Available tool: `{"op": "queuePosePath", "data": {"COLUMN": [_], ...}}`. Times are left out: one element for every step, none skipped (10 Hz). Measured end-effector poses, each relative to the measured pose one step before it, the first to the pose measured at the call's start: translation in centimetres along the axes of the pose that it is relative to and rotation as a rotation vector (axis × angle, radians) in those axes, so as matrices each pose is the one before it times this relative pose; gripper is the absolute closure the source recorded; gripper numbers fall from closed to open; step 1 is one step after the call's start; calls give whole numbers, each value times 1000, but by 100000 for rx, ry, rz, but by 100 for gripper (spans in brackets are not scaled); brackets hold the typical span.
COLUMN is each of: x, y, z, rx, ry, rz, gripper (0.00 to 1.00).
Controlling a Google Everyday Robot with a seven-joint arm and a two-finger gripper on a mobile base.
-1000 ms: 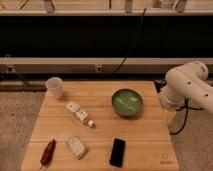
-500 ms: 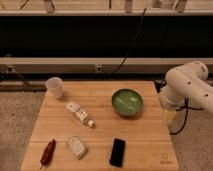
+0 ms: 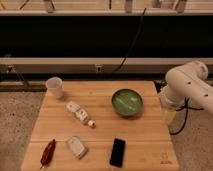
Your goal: Push the ceramic bowl across the table
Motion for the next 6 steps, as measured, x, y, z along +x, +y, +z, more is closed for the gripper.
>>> {"op": "queuePosePath", "data": {"x": [0, -3, -1, -16, -364, -740], "y": [-1, 0, -1, -138, -806, -1060], "z": [-3, 5, -1, -21, 242, 280], "rx": [6, -7, 2, 127, 138, 0], "ry": [-2, -2, -1, -61, -276, -628], "rz": [4, -7, -3, 45, -666, -977], "gripper": [20, 20, 20, 20, 20, 20]}}
